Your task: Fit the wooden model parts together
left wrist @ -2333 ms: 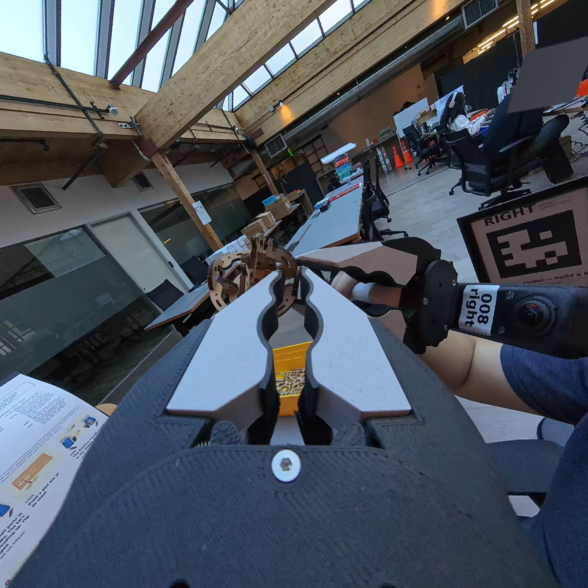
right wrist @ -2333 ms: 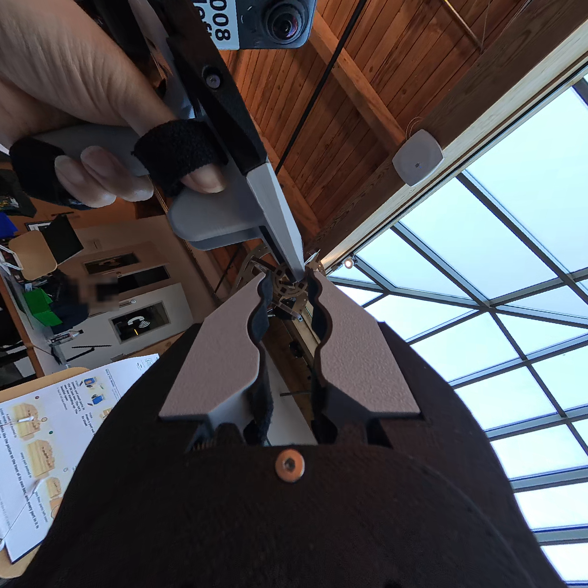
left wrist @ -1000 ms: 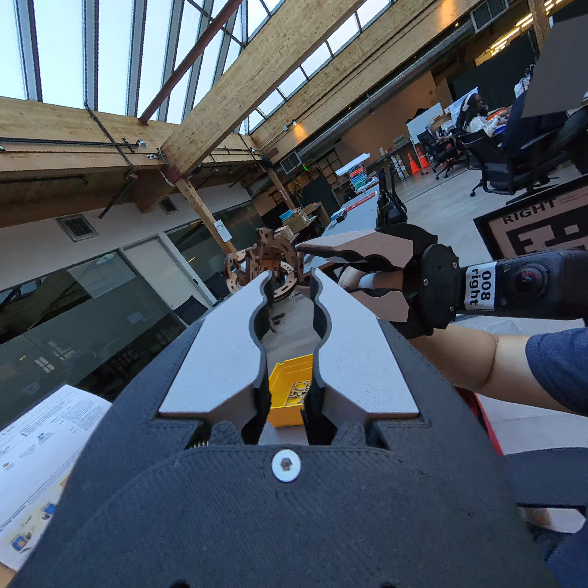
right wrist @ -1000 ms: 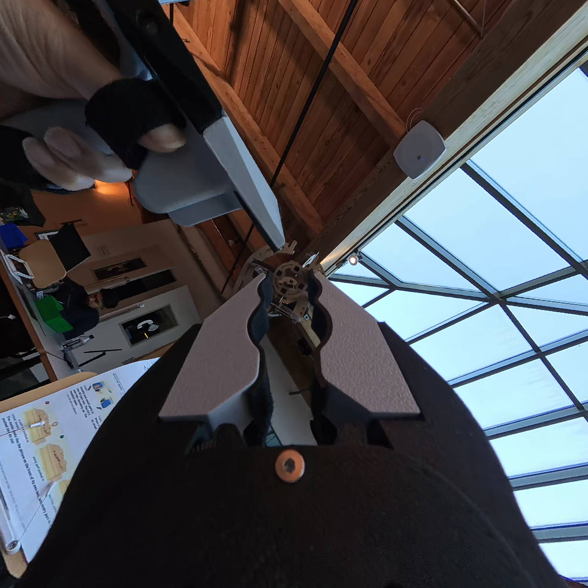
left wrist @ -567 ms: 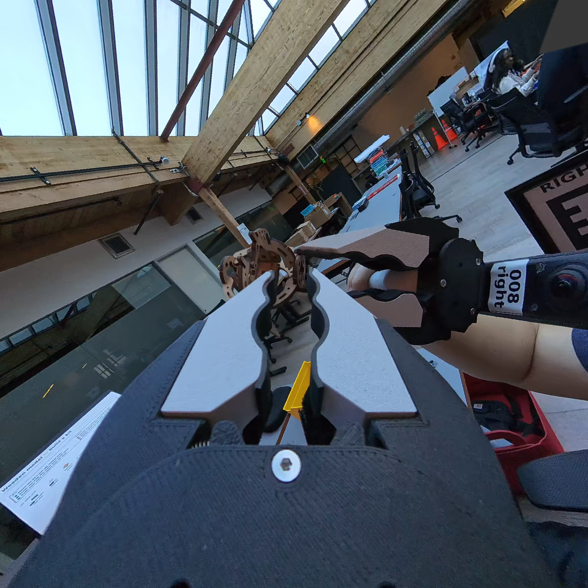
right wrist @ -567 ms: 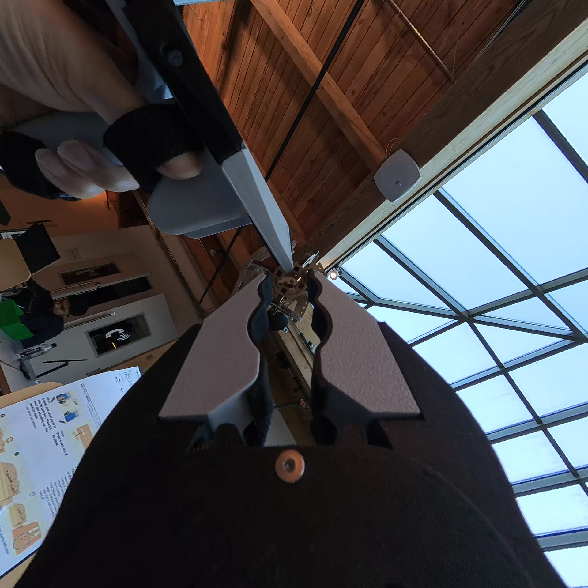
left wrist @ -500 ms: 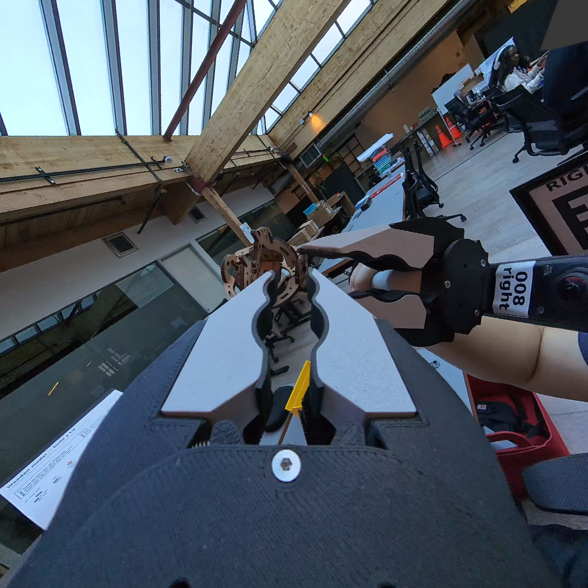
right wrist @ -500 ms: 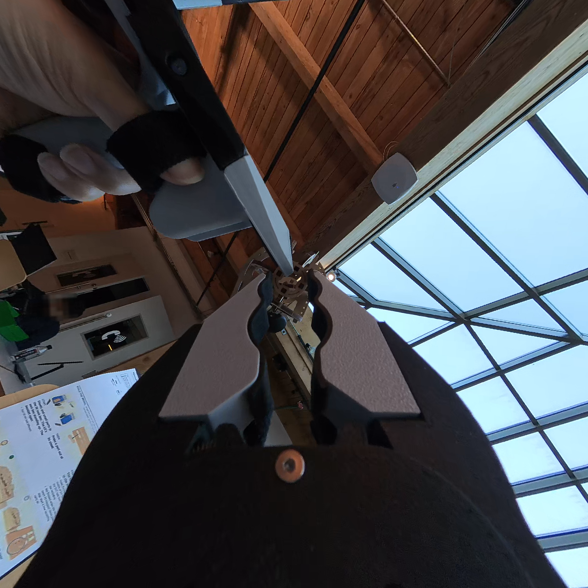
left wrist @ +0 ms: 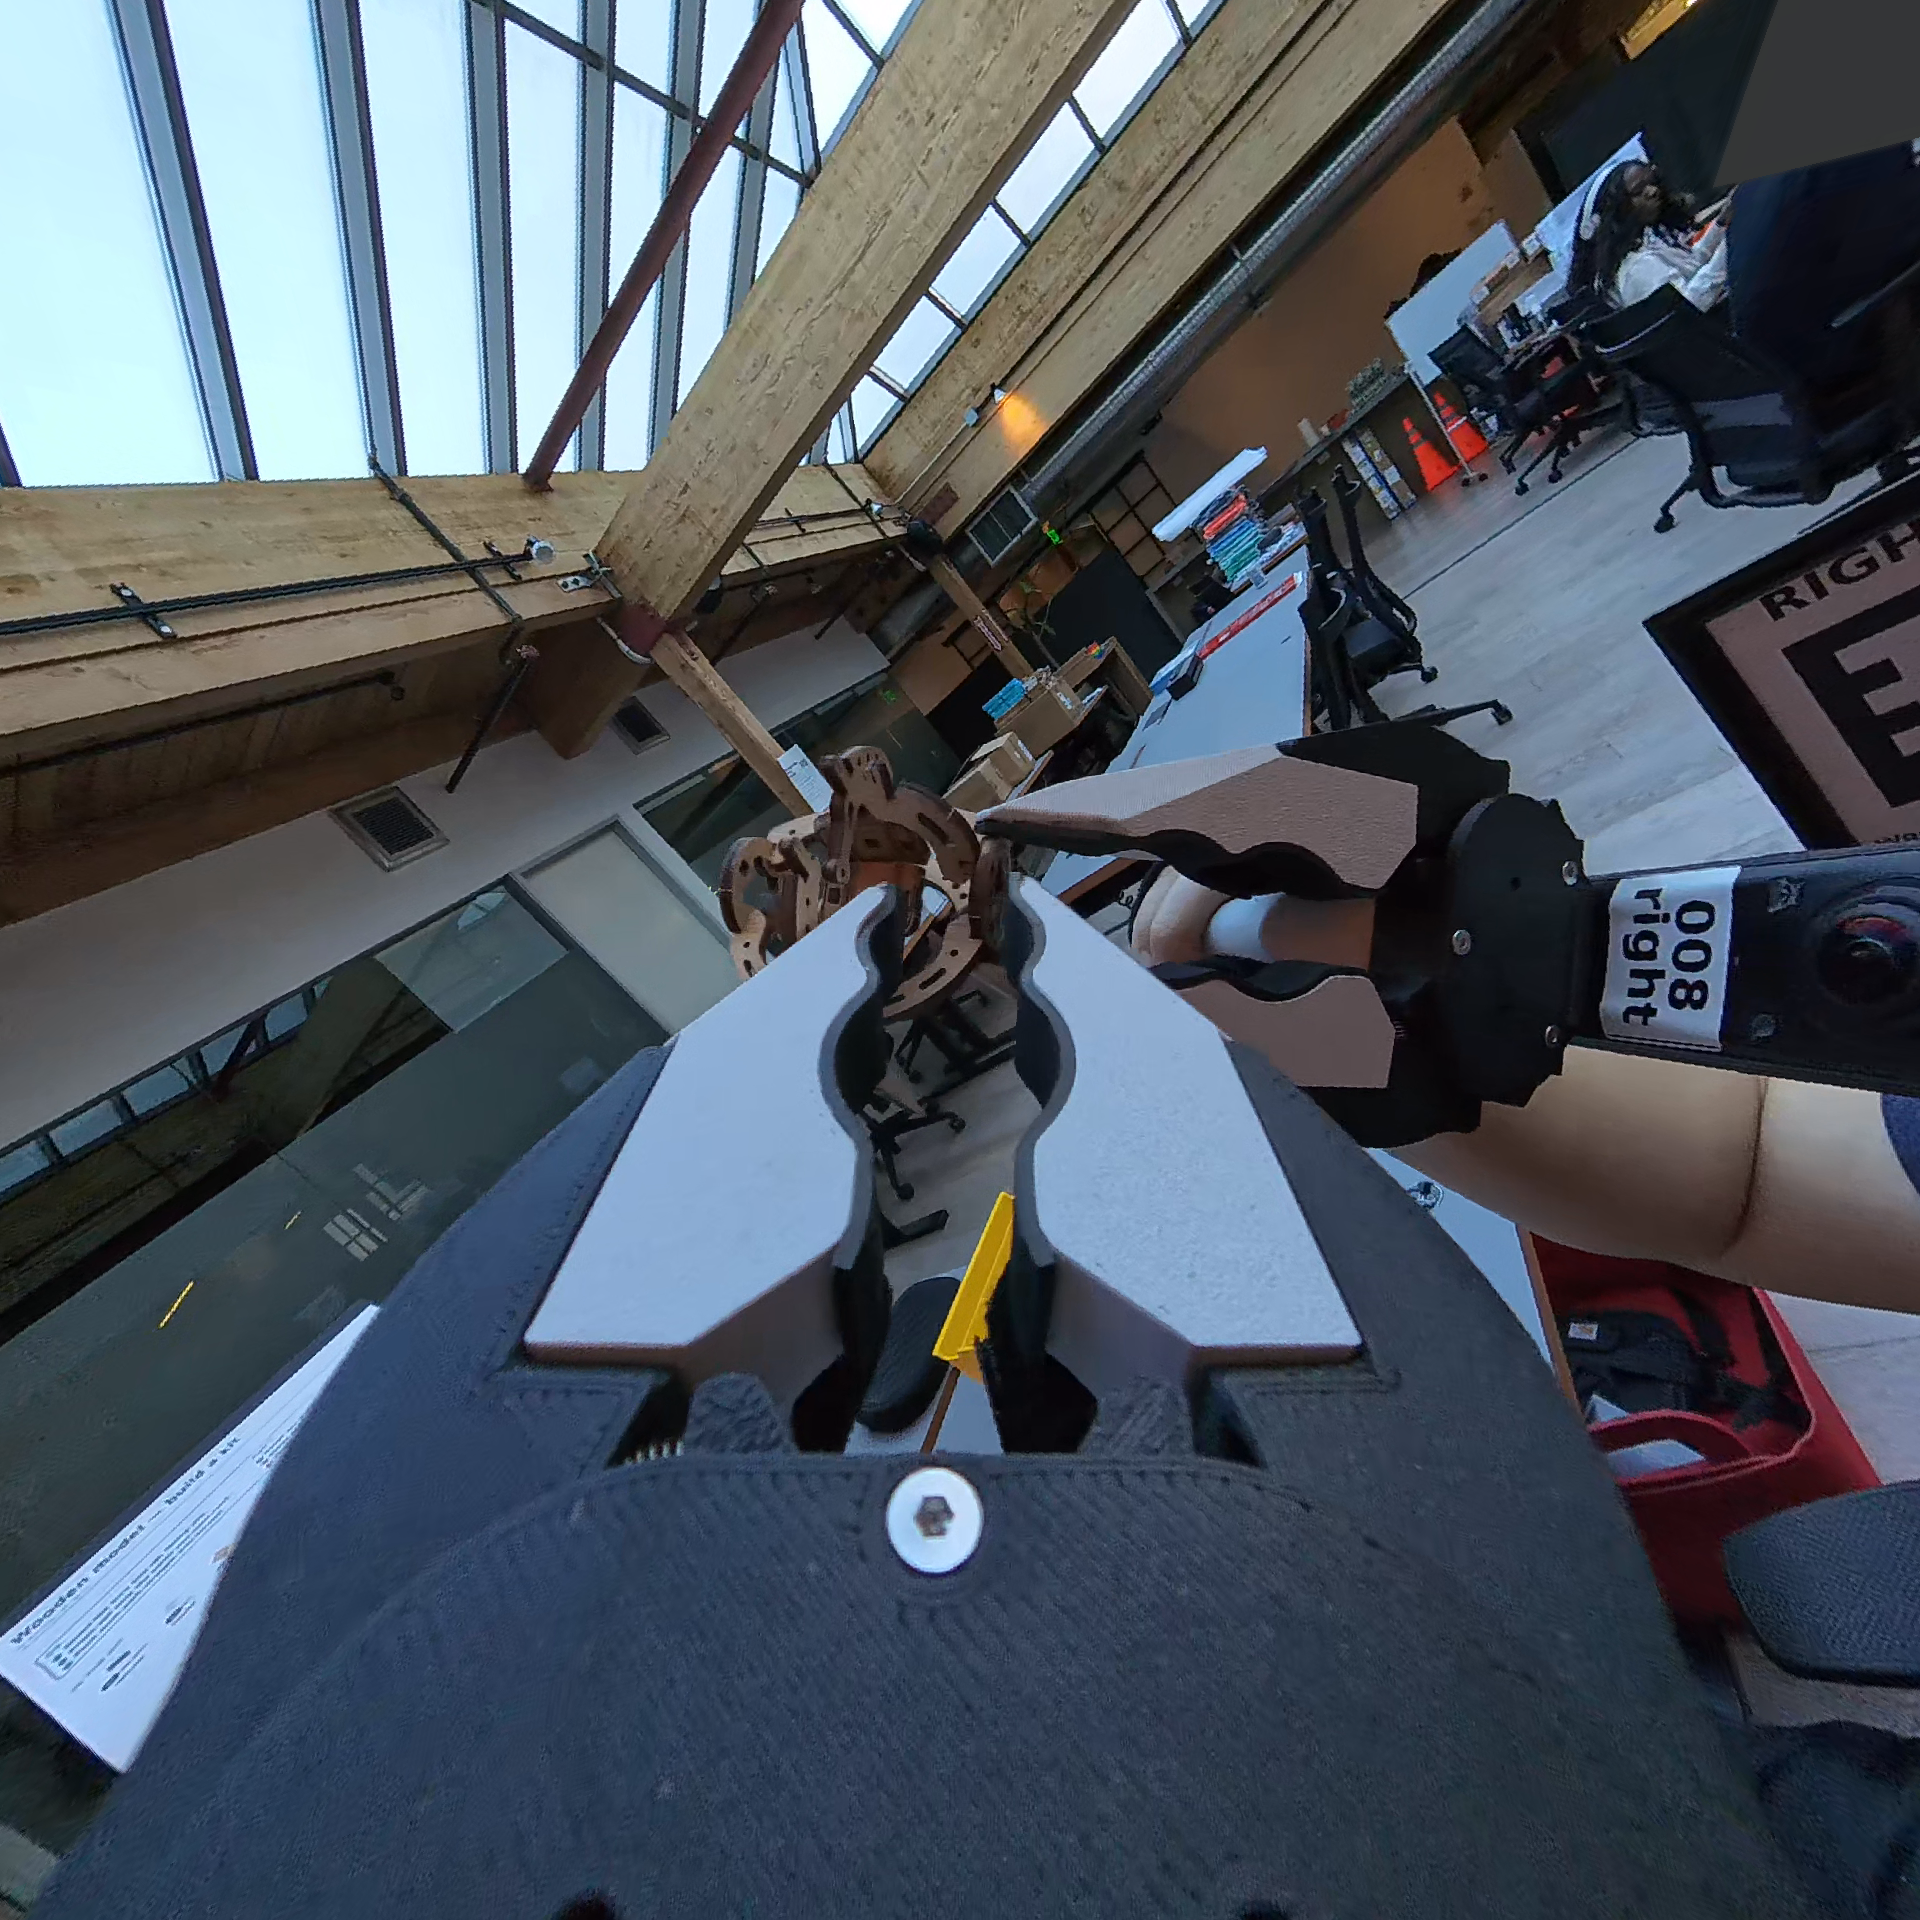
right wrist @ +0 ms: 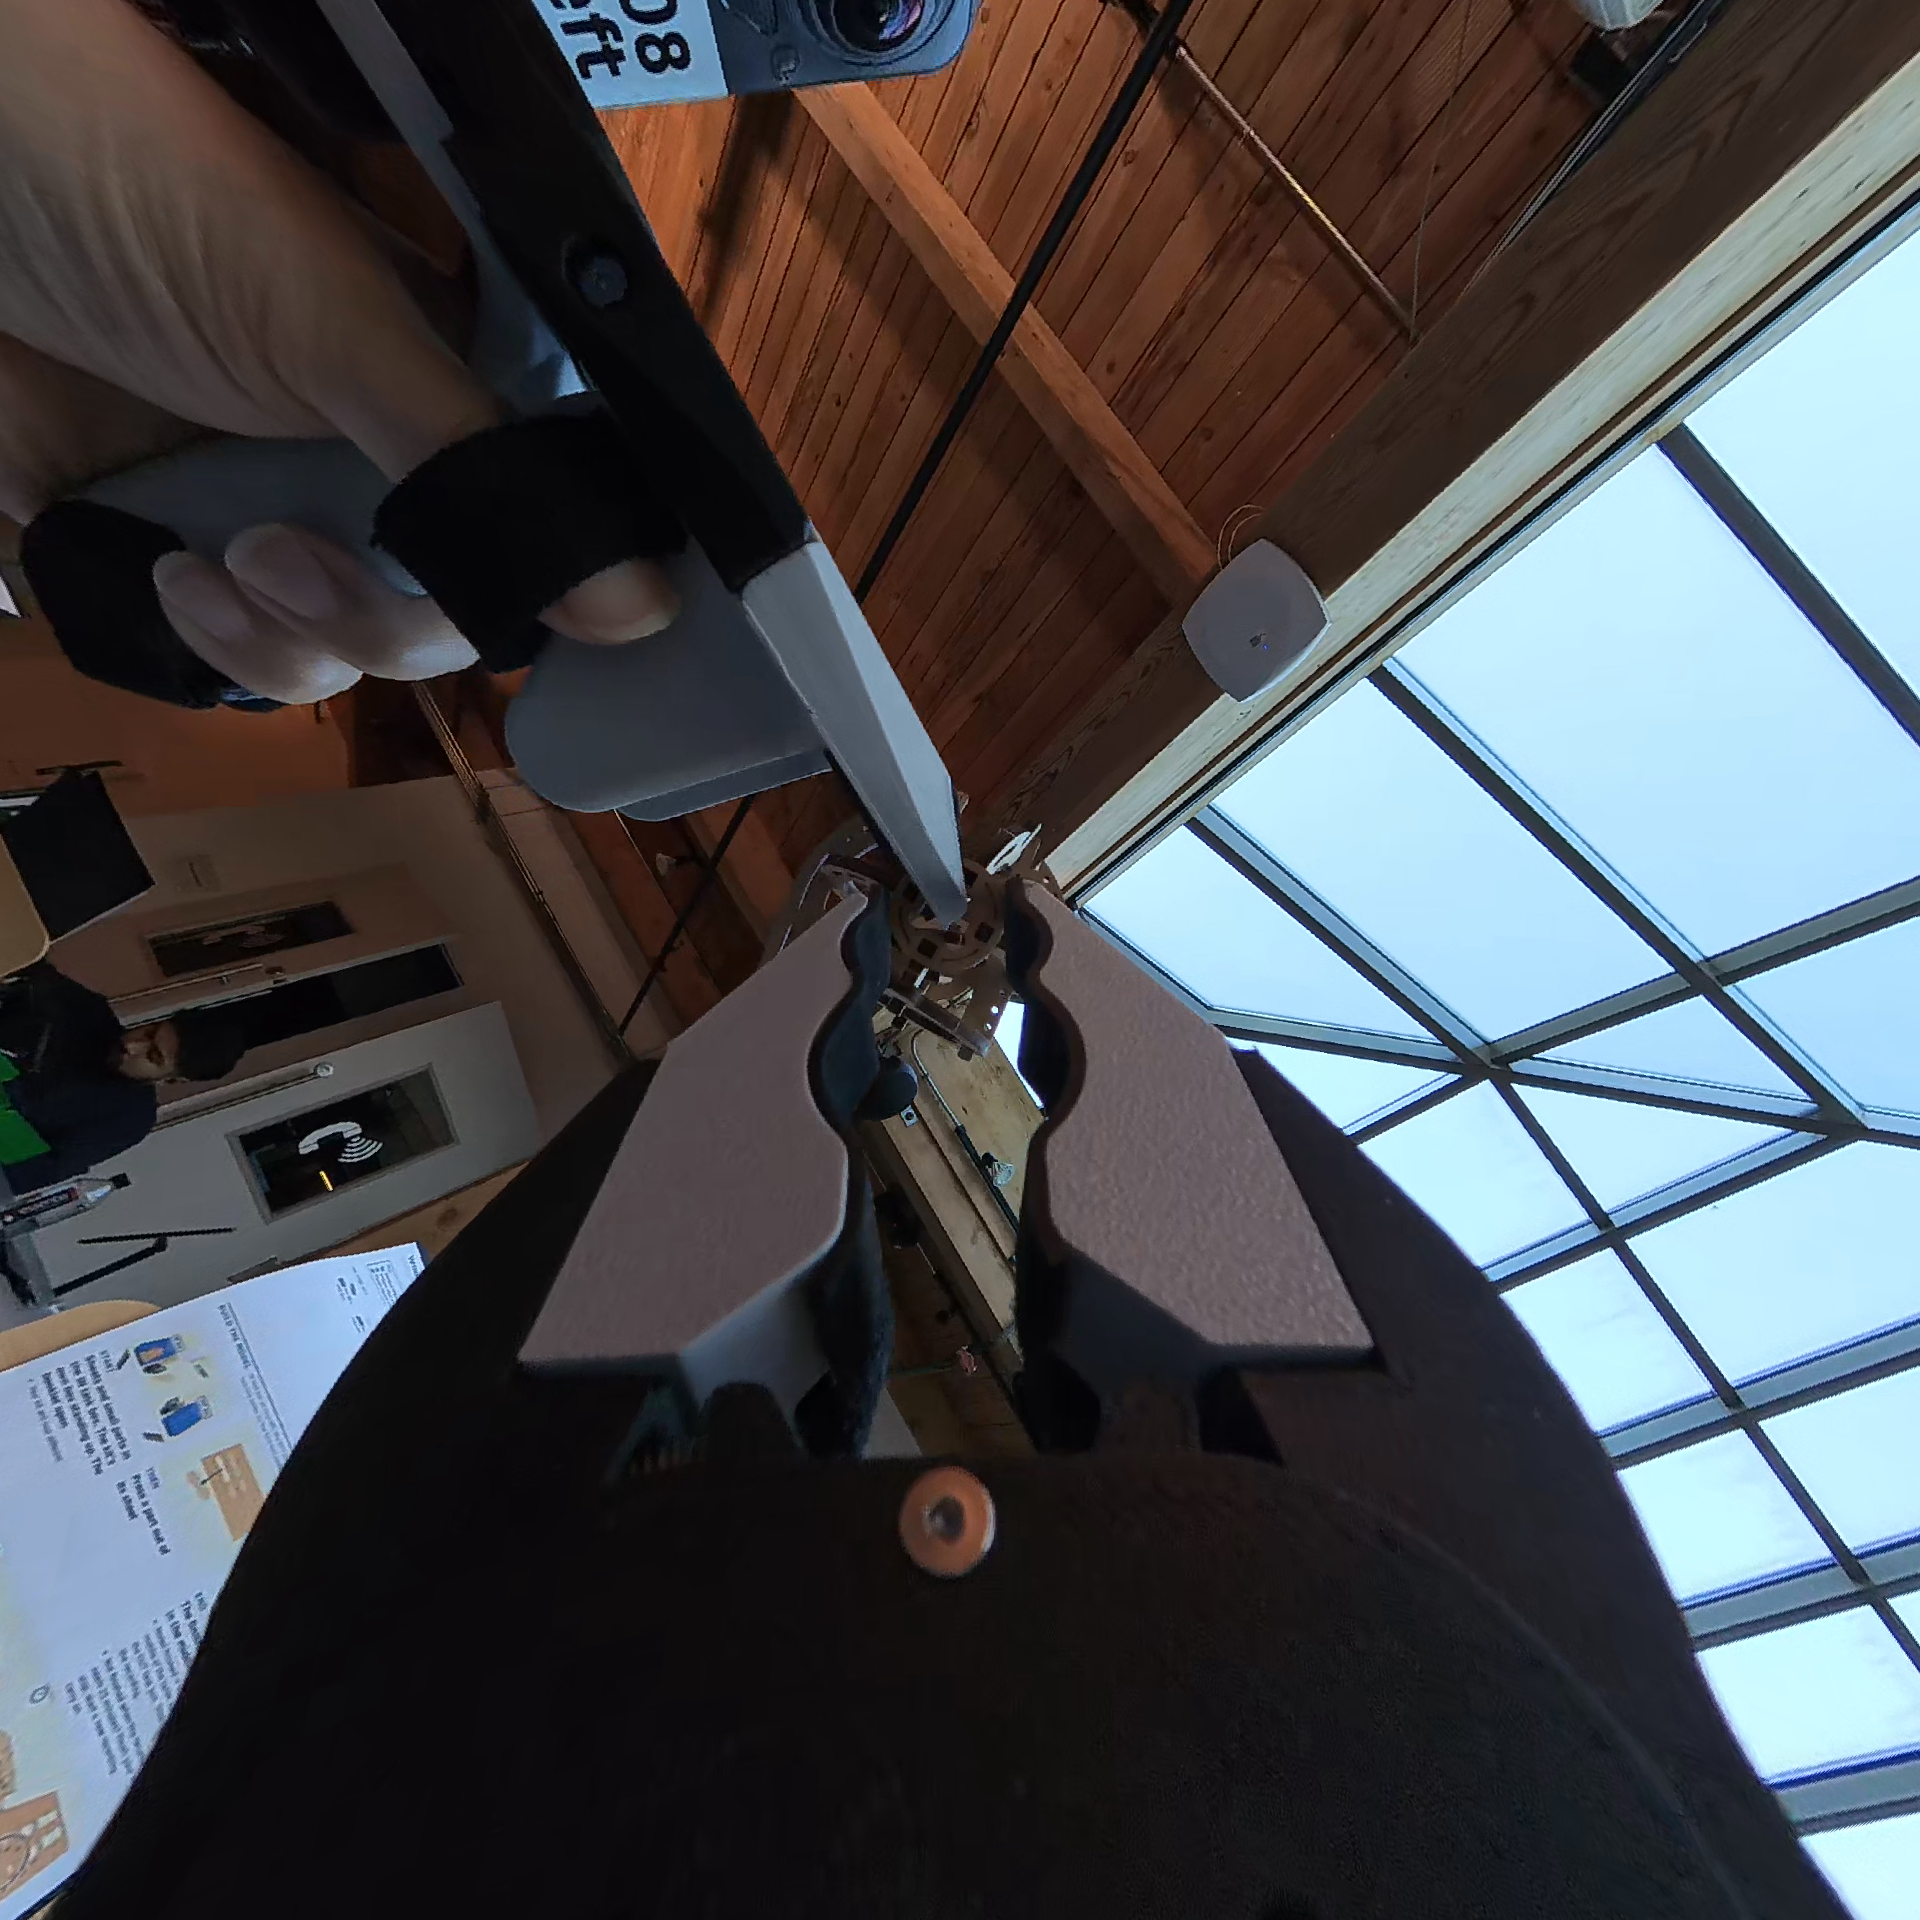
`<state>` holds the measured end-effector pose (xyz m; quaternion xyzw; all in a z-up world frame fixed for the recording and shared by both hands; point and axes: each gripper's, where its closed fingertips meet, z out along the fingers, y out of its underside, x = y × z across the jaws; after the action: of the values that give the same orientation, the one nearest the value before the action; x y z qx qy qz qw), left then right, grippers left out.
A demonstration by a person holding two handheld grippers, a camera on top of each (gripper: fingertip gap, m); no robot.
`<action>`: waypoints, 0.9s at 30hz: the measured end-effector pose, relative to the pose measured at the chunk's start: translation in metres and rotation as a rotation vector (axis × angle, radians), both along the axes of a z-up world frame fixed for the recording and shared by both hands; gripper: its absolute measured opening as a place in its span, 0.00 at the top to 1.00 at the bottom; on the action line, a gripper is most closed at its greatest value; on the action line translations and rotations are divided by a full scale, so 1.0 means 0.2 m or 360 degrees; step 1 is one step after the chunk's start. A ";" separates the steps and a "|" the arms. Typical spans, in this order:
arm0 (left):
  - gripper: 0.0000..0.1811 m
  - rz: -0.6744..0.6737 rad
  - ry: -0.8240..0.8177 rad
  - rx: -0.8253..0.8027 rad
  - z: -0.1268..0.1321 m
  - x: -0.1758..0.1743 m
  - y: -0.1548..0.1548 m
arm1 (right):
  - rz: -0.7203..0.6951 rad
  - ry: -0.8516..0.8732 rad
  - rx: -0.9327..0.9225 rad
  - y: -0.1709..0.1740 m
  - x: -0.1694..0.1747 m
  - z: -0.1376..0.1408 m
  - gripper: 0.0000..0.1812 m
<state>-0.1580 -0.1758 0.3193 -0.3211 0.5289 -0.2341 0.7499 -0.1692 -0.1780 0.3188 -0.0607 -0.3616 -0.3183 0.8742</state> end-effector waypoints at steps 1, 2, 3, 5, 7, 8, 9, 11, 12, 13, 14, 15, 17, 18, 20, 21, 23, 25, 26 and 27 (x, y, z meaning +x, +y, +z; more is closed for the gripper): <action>0.91 -0.0001 0.0000 0.0001 0.00 0.00 0.00 | 0.0007 0.0001 0.0002 0.00 0.00 0.00 0.89; 0.91 -0.0009 -0.0002 0.0004 -0.01 0.00 -0.01 | 0.0010 0.0005 -0.0004 0.00 0.00 0.00 0.89; 0.90 -0.0012 -0.0007 0.0002 -0.01 0.00 -0.01 | 0.0013 0.0009 -0.0010 0.00 0.01 0.00 0.89; 0.90 -0.0029 -0.0030 0.0003 -0.01 -0.01 -0.03 | 0.0016 0.0011 -0.0019 0.01 0.01 0.00 0.89; 0.90 -0.0042 -0.0078 0.0013 -0.01 -0.04 -0.05 | 0.0032 0.0018 -0.0042 0.02 0.02 0.00 0.89; 0.90 -0.0052 -0.0108 0.0032 0.00 -0.06 -0.07 | 0.0048 0.0016 -0.0070 0.03 0.02 -0.01 0.89; 0.90 -0.0058 -0.0129 0.0069 0.00 -0.09 -0.09 | 0.0064 0.0012 -0.0106 0.04 0.03 -0.01 0.90; 0.89 -0.0006 -0.0121 0.0208 0.01 -0.16 -0.11 | 0.0113 -0.0024 -0.0226 0.07 0.03 -0.03 0.89; 0.90 0.0059 -0.0074 0.0309 0.00 -0.20 -0.09 | 0.0132 -0.0053 -0.0296 0.09 0.03 -0.03 0.90; 0.91 0.0131 -0.0010 0.0425 0.00 -0.23 -0.07 | 0.0146 -0.0086 -0.0363 0.11 0.04 -0.04 0.89; 0.92 0.0185 0.0066 0.0545 -0.02 -0.25 -0.05 | 0.0169 -0.0107 -0.0424 0.12 0.04 -0.05 0.89; 0.93 0.0233 0.0146 0.0657 -0.03 -0.27 -0.02 | 0.0199 -0.0155 -0.0489 0.14 0.04 -0.06 0.89; 0.94 0.0354 0.0313 0.0802 -0.07 -0.29 0.06 | 0.0233 -0.0237 -0.0656 0.19 0.04 -0.10 0.89; 0.93 0.0399 0.0393 0.0810 -0.09 -0.29 0.11 | 0.0244 -0.0281 -0.0741 0.23 0.03 -0.13 0.89; 0.91 0.0410 0.0531 0.0703 -0.17 -0.29 0.19 | 0.0264 -0.0343 -0.0860 0.30 0.02 -0.21 0.89; 0.90 0.0406 0.0572 0.0648 -0.21 -0.29 0.22 | 0.0254 -0.0367 -0.0890 0.33 0.02 -0.26 0.89; 0.90 0.0425 0.0651 0.0613 -0.33 -0.29 0.31 | 0.0217 -0.0441 -0.0891 0.40 -0.01 -0.39 0.89; 0.90 0.0468 0.0733 0.0642 -0.44 -0.30 0.39 | 0.0111 -0.0488 -0.0840 0.46 -0.02 -0.52 0.89; 0.91 0.0471 0.0770 0.0657 -0.49 -0.29 0.41 | 0.0073 -0.0518 -0.0805 0.48 -0.04 -0.57 0.89; 0.92 0.0478 0.0787 0.0684 -0.52 -0.29 0.42 | 0.0037 -0.0533 -0.0767 0.50 -0.05 -0.61 0.89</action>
<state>-0.2154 -0.0912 0.2157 -0.2771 0.6784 0.0798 0.6758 -0.1791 -0.0780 0.1973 -0.2092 -0.5668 -0.2188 0.7662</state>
